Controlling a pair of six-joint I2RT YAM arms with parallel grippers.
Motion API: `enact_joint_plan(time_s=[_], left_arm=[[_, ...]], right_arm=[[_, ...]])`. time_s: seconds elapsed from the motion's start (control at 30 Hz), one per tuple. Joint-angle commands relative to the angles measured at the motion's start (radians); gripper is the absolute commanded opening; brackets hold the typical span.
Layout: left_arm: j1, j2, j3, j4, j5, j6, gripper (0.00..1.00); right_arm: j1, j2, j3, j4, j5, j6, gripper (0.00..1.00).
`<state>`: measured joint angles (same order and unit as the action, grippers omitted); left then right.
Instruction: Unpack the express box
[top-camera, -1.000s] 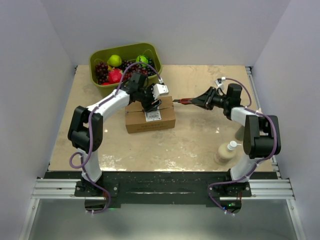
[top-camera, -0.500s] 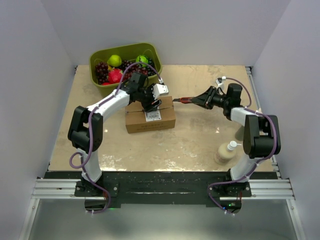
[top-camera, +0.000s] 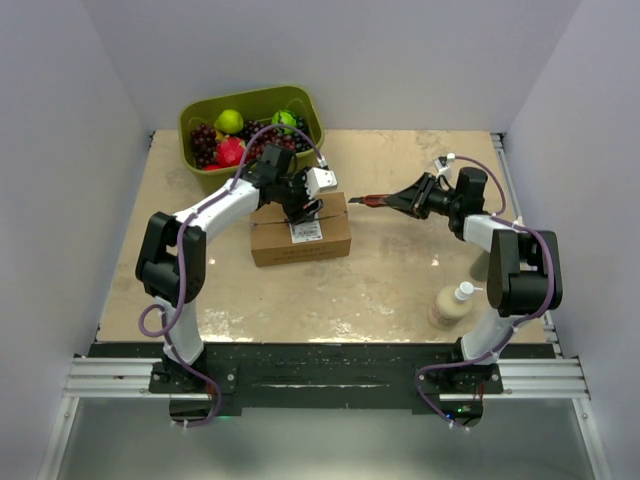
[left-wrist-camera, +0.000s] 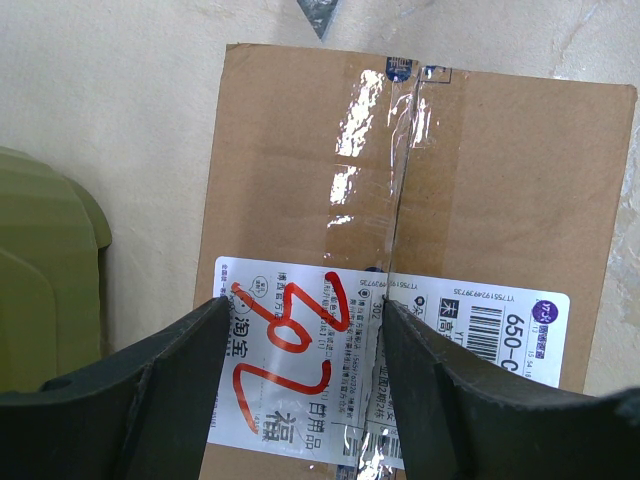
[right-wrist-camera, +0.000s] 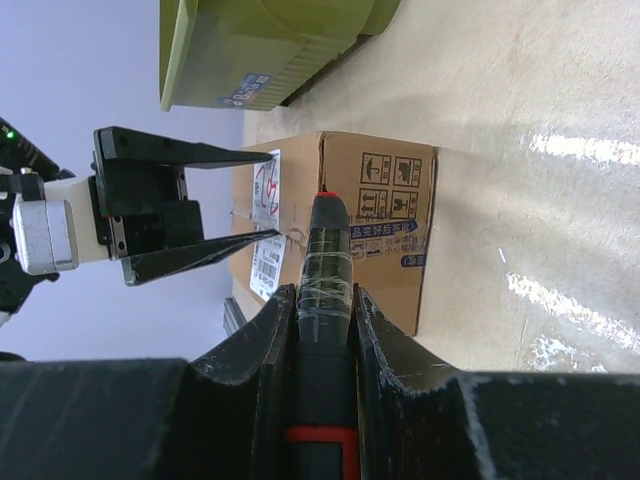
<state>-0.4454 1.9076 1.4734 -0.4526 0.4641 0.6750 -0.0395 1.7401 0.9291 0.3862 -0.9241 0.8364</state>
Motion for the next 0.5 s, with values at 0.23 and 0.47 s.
enact_joint_plan(time_s=[0.23,0.47], left_arm=[[-0.001,0.071,-0.044,-0.127,-0.064,0.024,0.67],[-0.001,0.08,-0.035,-0.127,-0.064,0.024,0.67]], right_arm=[[0.001,-0.016,-0.016,0.078,-0.053,0.032,0.0],[0.007,-0.014,-0.01,0.048,-0.078,0.02,0.0]])
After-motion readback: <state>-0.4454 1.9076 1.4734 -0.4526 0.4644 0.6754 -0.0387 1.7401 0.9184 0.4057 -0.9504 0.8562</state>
